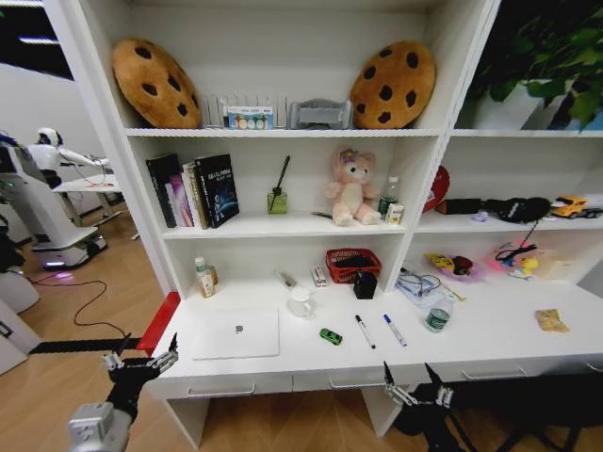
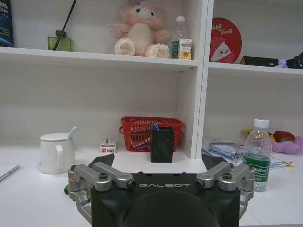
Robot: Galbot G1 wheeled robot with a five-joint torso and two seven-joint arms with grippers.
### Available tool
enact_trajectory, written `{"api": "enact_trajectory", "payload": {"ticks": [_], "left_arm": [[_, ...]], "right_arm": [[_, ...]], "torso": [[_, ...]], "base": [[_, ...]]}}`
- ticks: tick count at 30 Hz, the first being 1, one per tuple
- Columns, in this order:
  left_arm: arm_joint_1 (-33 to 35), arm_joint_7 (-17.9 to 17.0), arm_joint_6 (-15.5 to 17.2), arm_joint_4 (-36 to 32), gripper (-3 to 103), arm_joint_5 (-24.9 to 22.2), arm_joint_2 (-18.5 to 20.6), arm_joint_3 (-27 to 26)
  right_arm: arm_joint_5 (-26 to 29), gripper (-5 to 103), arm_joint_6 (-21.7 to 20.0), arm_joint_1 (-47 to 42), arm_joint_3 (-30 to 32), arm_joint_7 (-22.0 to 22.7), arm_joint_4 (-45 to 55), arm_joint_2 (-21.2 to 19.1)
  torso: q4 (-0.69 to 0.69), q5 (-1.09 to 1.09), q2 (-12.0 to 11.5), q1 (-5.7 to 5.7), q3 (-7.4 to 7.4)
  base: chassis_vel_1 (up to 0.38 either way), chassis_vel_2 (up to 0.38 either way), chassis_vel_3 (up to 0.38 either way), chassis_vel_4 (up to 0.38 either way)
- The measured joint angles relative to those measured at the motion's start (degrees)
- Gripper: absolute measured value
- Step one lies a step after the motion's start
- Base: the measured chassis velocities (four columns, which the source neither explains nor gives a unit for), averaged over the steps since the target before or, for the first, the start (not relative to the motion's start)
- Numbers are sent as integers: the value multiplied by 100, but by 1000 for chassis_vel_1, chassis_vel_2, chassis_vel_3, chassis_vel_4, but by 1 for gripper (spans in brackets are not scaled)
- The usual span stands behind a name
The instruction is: Organize the objects on the table.
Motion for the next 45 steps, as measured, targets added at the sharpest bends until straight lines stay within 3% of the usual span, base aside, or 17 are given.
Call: {"api": "enact_trajectory", "payload": {"ticks": [5,9,10,12,13,16,23,27,32,39,41,45], "left_arm": [[-4,4,-1,6,100,-6,4,0],[-7,5,-1,11,100,-10,7,0],[-7,5,-1,11,100,-10,7,0],[-9,6,-1,12,100,-12,10,1],[-9,6,-1,12,100,-12,10,1],[-10,7,-1,13,100,-14,11,0],[-11,5,-2,16,100,-17,12,0],[-11,5,-1,18,100,-18,13,-1],[-10,5,-2,19,100,-20,15,-2],[-10,5,-2,20,100,-20,16,-2],[-10,4,-1,20,100,-20,16,-2],[-10,4,-1,20,100,-20,16,-2]], "right_arm": [[172,100,2,55,75,-113,-21,-81],[972,100,36,509,565,-865,-408,-525],[972,100,36,509,565,-865,-408,-525],[1524,100,-108,900,845,-1719,-934,-938],[1524,100,-108,900,845,-1719,-934,-938],[1633,100,-172,1526,816,-2444,-1735,-1691],[1603,100,-215,2234,453,-3191,-2389,-2462],[1608,100,-244,2605,220,-3396,-2634,-2655],[1650,100,-313,3685,-794,-3576,-3430,-2923],[1630,100,-315,4482,-1648,-3686,-4085,-2891],[1598,100,-311,4988,-2149,-3689,-4389,-2793],[1561,100,-306,5182,-2321,-3691,-4527,-2749]], "torso": [[0,-1,0,0,0],[0,0,0,0,0],[0,0,0,0,0],[-1,1,0,1,0],[-1,1,0,1,0],[2,1,0,2,1],[-3,0,0,1,1],[-1,-1,-1,1,1],[1,0,-1,2,1],[0,1,0,1,1],[0,-1,-1,1,0],[1,0,-1,1,0]], "base": [[0,0,0,0],[0,0,0,0],[0,0,0,0],[0,0,0,0],[0,0,0,0],[0,0,0,0],[0,0,0,0],[0,0,0,0],[0,0,0,0],[0,0,0,0],[0,0,0,0],[0,0,0,0]]}}
